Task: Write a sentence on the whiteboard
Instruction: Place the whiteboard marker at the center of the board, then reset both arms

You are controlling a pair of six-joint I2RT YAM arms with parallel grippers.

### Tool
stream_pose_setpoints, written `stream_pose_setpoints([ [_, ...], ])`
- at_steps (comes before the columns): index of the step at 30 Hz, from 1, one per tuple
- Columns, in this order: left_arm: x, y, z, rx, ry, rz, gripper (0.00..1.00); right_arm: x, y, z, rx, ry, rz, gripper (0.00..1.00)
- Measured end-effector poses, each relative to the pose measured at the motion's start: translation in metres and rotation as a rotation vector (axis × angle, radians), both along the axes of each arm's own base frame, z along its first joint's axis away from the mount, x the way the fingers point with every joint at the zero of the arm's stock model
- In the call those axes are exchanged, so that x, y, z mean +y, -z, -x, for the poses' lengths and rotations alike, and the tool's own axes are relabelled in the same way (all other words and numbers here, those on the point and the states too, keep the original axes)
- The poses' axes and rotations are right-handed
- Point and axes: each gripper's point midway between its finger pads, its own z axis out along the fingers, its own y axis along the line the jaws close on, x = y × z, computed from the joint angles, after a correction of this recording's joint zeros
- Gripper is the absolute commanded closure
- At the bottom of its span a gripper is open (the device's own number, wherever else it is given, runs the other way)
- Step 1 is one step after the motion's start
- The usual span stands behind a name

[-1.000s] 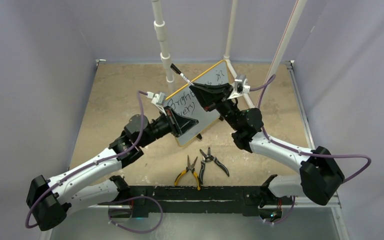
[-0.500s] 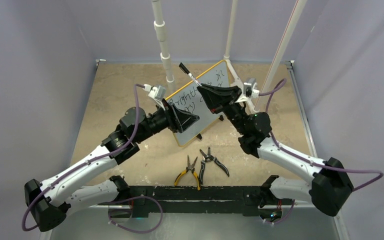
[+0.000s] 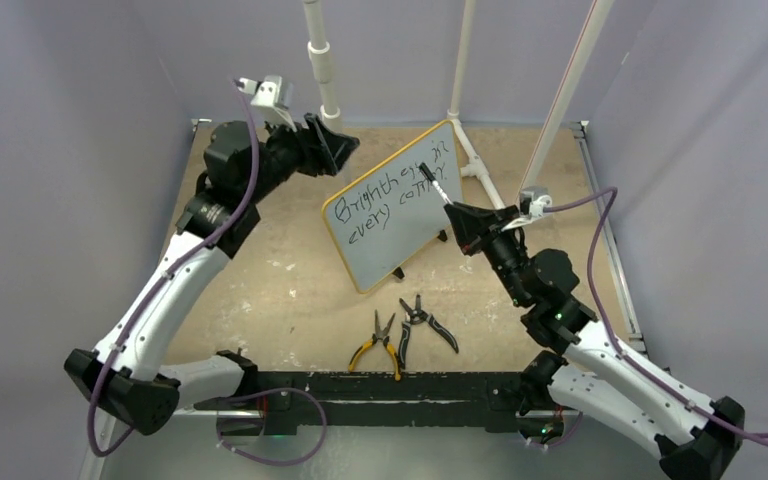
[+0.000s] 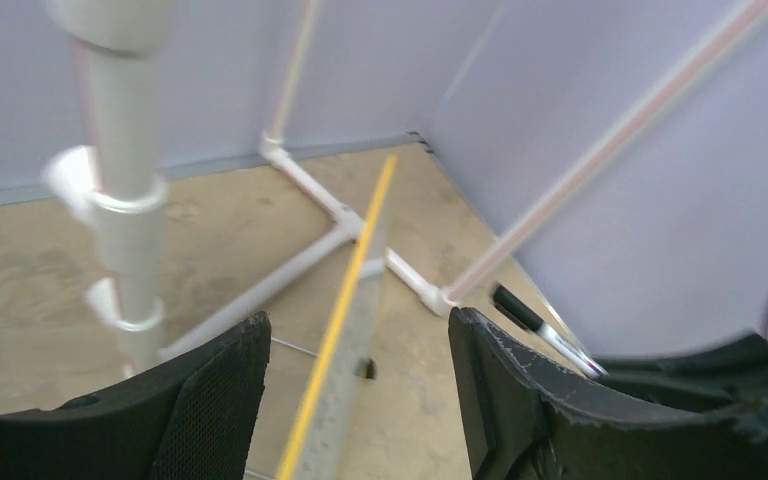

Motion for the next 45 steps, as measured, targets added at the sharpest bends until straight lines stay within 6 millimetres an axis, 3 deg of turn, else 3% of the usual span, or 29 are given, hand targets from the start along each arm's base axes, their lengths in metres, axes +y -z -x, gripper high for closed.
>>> stream_pose_setpoints([
  [4, 0.036, 0.010, -0.046, 0.029, -0.113, -0.040, 0.34, -0.014, 0.037, 0.007, 0.129, 0.033, 0.026, 1.00],
  [8, 0.070, 0.040, -0.074, 0.069, -0.253, -0.116, 0.33, -0.017, 0.089, 0.011, 0.307, 0.044, 0.048, 1.00],
  [13, 0.105, 0.087, -0.080, 0.117, -0.399, -0.240, 0.33, -0.014, 0.169, 0.018, 0.561, 0.056, 0.095, 1.00],
  [17, 0.120, 0.117, -0.076, 0.152, -0.451, -0.312, 0.33, -0.014, 0.223, 0.022, 0.730, 0.086, 0.173, 1.00],
  [23, 0.132, 0.148, -0.071, 0.196, -0.483, -0.384, 0.31, -0.018, 0.265, 0.025, 0.868, 0.141, 0.254, 0.65],
  [28, 0.139, 0.156, -0.068, 0.205, -0.509, -0.410, 0.29, -0.018, 0.270, 0.023, 0.903, 0.163, 0.268, 0.44],
  [29, 0.139, 0.156, -0.067, 0.205, -0.512, -0.411, 0.29, -0.018, 0.270, 0.023, 0.901, 0.165, 0.267, 0.36],
  [34, 0.143, 0.156, -0.067, 0.207, -0.523, -0.410, 0.28, -0.020, 0.253, 0.015, 0.847, 0.184, 0.250, 0.16],
  [37, 0.149, 0.156, -0.069, 0.210, -0.542, -0.410, 0.28, -0.023, 0.230, 0.005, 0.761, 0.204, 0.241, 0.14],
  [41, 0.159, 0.160, -0.066, 0.211, -0.586, -0.420, 0.25, -0.031, 0.182, -0.019, 0.583, 0.225, 0.210, 0.14],
  [45, 0.173, 0.165, -0.052, 0.205, -0.642, -0.436, 0.21, -0.068, 0.146, -0.049, 0.460, 0.315, 0.156, 0.14],
])
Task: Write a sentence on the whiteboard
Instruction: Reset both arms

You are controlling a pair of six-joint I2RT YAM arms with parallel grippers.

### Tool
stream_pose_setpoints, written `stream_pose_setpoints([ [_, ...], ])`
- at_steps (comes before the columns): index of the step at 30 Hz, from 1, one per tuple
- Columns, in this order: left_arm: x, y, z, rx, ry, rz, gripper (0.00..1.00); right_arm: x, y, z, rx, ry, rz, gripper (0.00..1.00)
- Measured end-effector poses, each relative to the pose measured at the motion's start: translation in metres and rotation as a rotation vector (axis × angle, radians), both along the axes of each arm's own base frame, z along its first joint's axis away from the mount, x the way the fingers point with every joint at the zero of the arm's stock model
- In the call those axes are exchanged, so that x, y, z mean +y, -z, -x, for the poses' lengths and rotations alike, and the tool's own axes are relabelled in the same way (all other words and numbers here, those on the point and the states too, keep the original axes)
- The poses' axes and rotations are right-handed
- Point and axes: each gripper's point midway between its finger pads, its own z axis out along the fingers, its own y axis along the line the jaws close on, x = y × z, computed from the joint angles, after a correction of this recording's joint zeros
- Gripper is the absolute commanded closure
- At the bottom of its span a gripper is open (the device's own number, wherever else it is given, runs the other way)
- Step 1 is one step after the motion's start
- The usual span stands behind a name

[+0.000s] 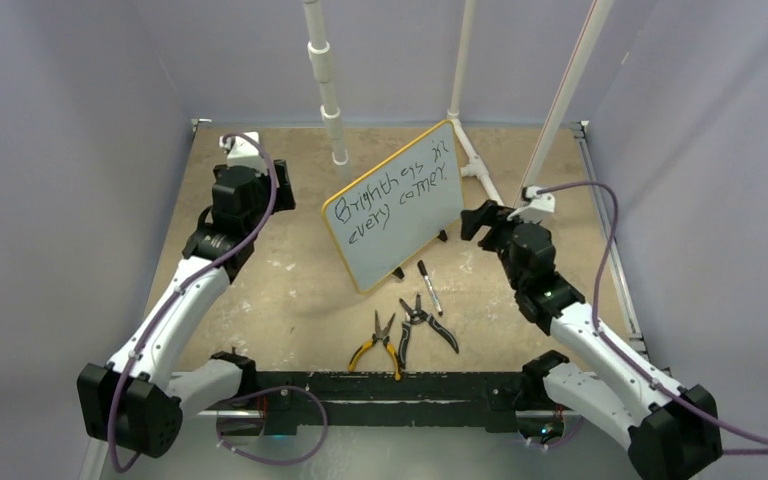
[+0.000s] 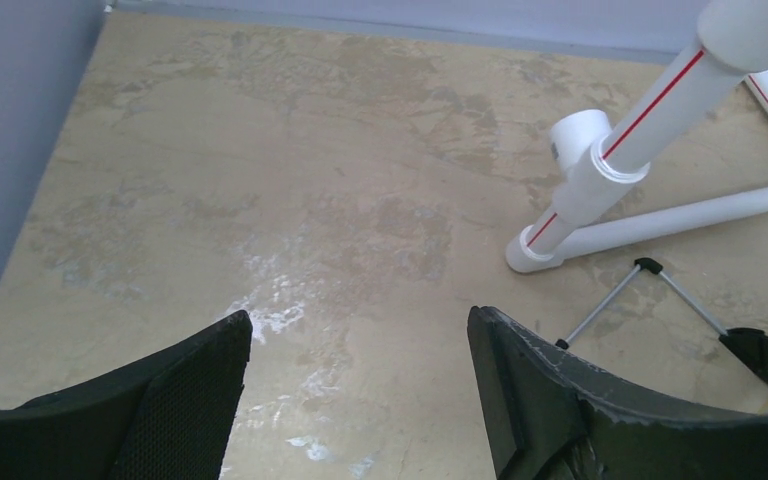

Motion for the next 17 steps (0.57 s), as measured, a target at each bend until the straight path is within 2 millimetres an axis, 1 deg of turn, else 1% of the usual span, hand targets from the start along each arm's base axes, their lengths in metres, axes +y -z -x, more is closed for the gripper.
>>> stream_pose_setpoints([
  [2, 0.009, -0.005, 0.008, -0.025, -0.031, -0.015, 0.20, -0.023, -0.016, -0.009, -0.060, 0.060, 0.011, 0.14],
  [3, 0.013, -0.009, 0.012, -0.044, -0.048, -0.017, 0.20, -0.030, -0.025, -0.011, -0.093, 0.076, 0.017, 0.14],
  [4, 0.018, -0.013, 0.016, -0.065, -0.066, -0.017, 0.20, -0.033, -0.034, -0.011, -0.125, 0.080, 0.020, 0.14],
  [6, 0.025, -0.021, 0.023, -0.101, -0.095, -0.017, 0.19, -0.037, -0.057, -0.007, -0.211, 0.085, 0.021, 0.14],
  [8, 0.033, -0.029, 0.033, -0.142, -0.123, -0.014, 0.17, -0.043, -0.082, -0.001, -0.309, 0.094, 0.015, 0.14],
  [9, 0.035, -0.031, 0.035, -0.151, -0.129, -0.014, 0.16, -0.046, -0.091, 0.002, -0.350, 0.101, 0.013, 0.14],
  [11, 0.039, -0.036, 0.041, -0.183, -0.143, -0.009, 0.15, -0.052, -0.101, 0.007, -0.401, 0.120, 0.016, 0.14],
  [13, 0.041, -0.039, 0.044, -0.201, -0.149, -0.007, 0.15, -0.055, -0.107, 0.009, -0.433, 0.130, 0.023, 0.14],
  [17, 0.043, -0.040, 0.046, -0.211, -0.156, -0.018, 0.13, -0.057, -0.109, 0.007, -0.449, 0.137, 0.047, 0.14],
])
